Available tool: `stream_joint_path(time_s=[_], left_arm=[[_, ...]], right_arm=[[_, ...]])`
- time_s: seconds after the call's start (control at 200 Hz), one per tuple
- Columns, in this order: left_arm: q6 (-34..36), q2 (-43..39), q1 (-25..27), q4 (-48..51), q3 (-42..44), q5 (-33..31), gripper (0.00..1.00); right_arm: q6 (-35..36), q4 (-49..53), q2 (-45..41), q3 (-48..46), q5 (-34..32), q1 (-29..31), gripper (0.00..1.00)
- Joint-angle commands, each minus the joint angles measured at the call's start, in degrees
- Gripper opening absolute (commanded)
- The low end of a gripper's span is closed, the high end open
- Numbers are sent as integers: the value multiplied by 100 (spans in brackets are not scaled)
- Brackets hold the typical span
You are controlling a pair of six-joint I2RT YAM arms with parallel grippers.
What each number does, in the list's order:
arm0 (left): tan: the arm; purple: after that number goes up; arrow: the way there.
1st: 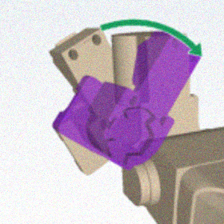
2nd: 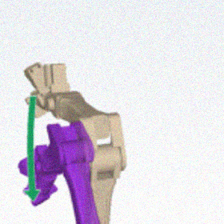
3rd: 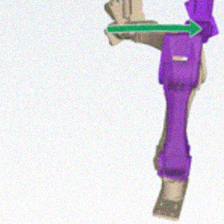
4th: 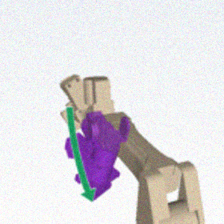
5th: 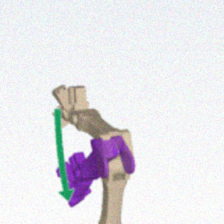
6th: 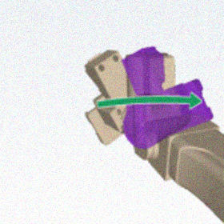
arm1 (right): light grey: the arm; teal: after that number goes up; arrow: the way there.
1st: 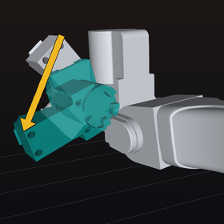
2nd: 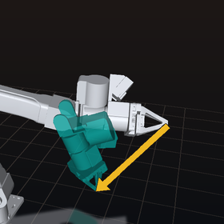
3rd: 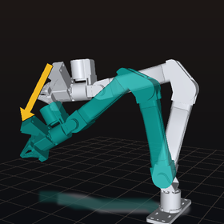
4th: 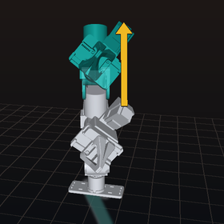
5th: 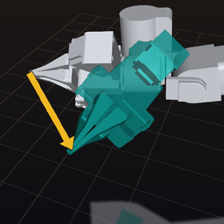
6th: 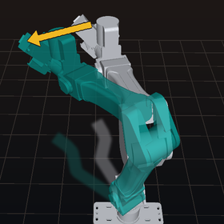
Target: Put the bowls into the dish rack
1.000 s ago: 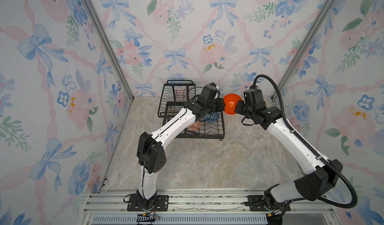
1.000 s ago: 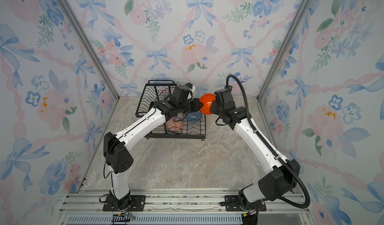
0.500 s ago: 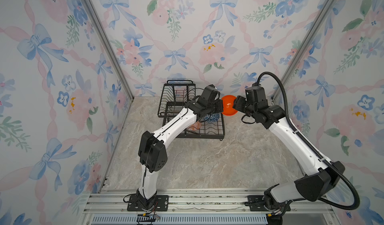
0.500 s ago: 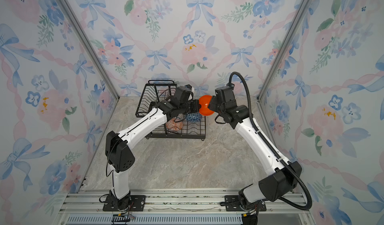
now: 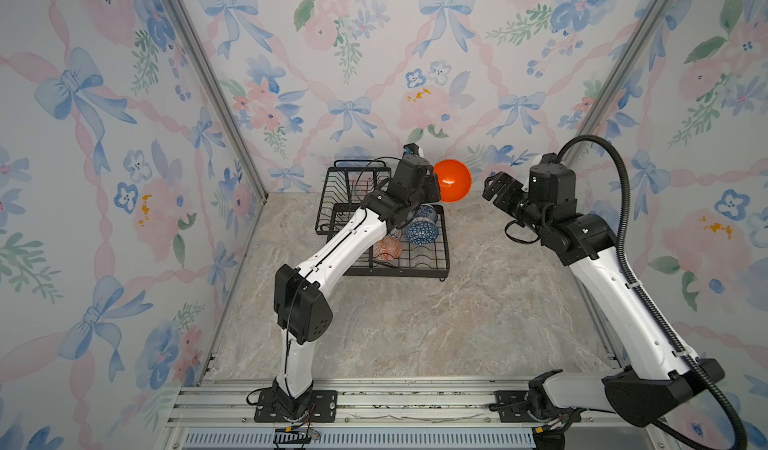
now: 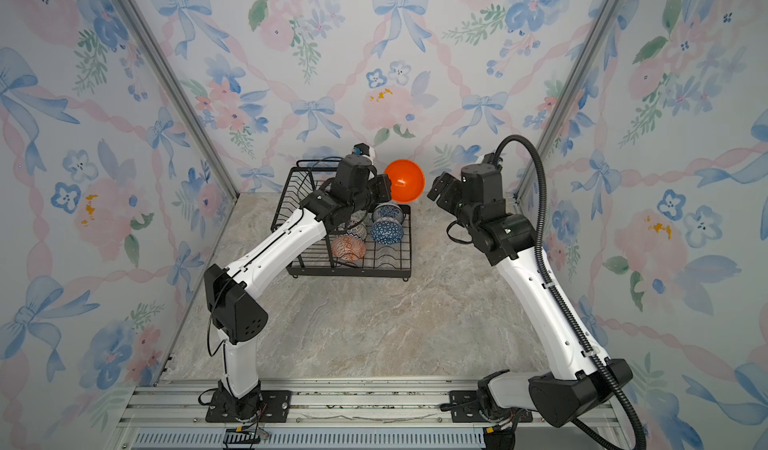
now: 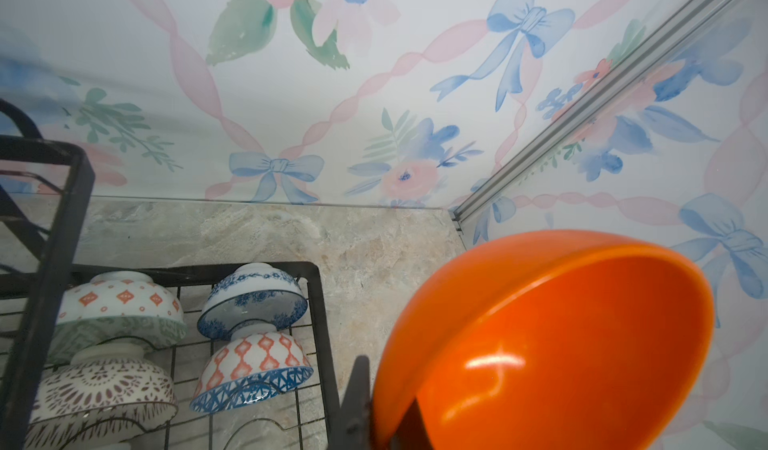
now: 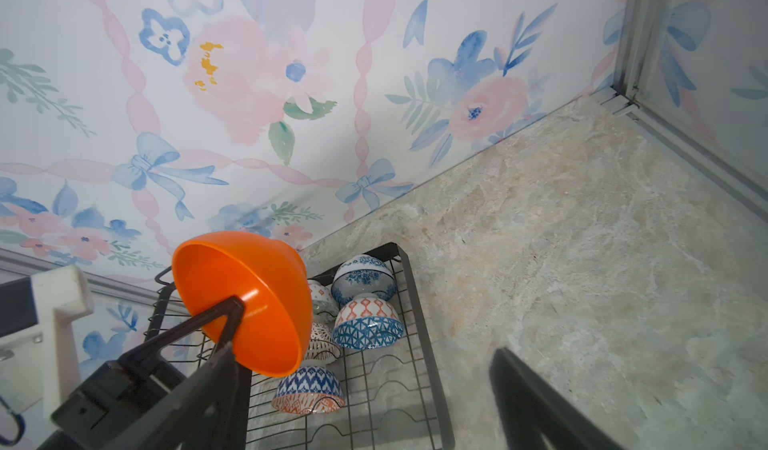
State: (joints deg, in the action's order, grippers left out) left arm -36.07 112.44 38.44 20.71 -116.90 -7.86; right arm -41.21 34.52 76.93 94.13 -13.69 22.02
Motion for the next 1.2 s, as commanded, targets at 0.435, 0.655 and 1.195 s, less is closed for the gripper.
stream_joint_path(time_s=[0.435, 0.655, 1.195], left_arm=[[670, -652, 208, -3389, 1517, -895, 0], [859, -637, 286, -4108, 1887, -1144, 0], [1241, -780, 734, -5104, 2598, -1616, 0]], right_arm=[[-2290, -1061, 391, 819, 150, 137, 97], [-3173, -1239, 859, 1107, 87, 367, 97], [-4325, -2340, 991, 416, -336, 692, 96]])
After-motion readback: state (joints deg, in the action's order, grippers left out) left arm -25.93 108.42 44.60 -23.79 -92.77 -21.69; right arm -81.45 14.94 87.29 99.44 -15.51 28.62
